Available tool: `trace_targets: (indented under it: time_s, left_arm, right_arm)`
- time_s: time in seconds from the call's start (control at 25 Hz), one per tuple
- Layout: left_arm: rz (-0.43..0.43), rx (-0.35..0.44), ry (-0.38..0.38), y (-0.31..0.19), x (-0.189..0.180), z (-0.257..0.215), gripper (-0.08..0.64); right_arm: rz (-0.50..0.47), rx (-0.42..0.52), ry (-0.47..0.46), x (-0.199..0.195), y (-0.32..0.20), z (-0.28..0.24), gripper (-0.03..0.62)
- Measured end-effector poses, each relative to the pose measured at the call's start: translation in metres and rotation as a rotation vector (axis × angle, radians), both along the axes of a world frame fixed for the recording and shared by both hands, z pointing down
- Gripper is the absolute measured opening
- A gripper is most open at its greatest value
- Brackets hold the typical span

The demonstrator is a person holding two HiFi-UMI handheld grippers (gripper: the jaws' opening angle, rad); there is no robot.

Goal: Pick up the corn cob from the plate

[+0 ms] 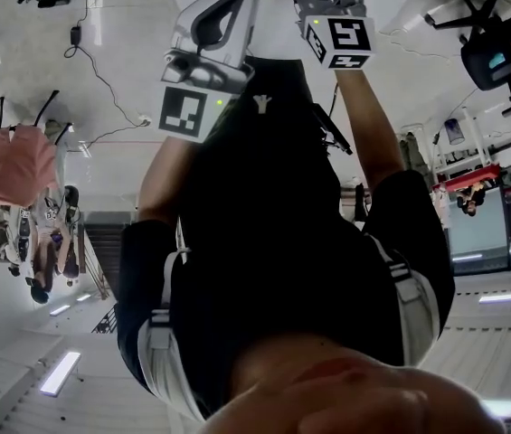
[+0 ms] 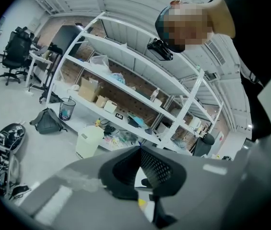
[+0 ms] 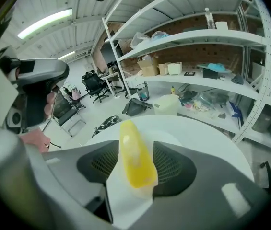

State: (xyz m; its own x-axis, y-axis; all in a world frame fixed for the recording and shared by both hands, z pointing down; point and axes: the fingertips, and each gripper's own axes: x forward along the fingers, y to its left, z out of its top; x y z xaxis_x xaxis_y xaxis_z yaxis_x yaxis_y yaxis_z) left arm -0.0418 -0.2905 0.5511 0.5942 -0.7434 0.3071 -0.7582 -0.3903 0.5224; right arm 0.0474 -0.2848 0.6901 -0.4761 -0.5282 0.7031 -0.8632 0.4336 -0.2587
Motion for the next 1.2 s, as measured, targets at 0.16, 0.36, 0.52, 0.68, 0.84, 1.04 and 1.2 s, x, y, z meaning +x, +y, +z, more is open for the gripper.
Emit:
trace_targets:
  time_s: [0.16,0.36,0.52,0.68,0.84,1.04,1.2]
  left_arm:
    - [0.002,-0.014,-0.002,0.003,-0.002,0.007,0.005]
    - [-0.015,-0.016,0.002,0.001,-0.005,0.011,0.005]
    - [-0.023,-0.023,0.005,0.001,-0.006,0.016,0.005]
    - [-0.039,-0.030,0.009,0.000,-0.010,0.019,0.005]
    - [-0.056,-0.044,0.014,0.002,-0.015,0.023,0.005]
    - [-0.051,-0.042,0.018,0.002,-0.016,0.023,0.005]
    - [-0.051,-0.044,0.018,0.001,-0.016,0.025,0.005]
  right_arm:
    - [-0.051,0.003,0.021,-0.005,-0.001,0.009,0.267]
    - [-0.088,-0.011,0.036,-0.011,-0.005,0.021,0.323]
    - [-0.107,-0.007,0.040,-0.016,-0.008,0.028,0.327]
    - [-0.139,-0.013,0.049,-0.022,-0.011,0.033,0.328]
    - [-0.155,-0.020,0.064,-0.028,-0.013,0.038,0.328]
    - [-0.170,-0.018,0.067,-0.032,-0.014,0.044,0.328]
    - [-0.169,-0.033,0.077,-0.030,-0.013,0.052,0.327]
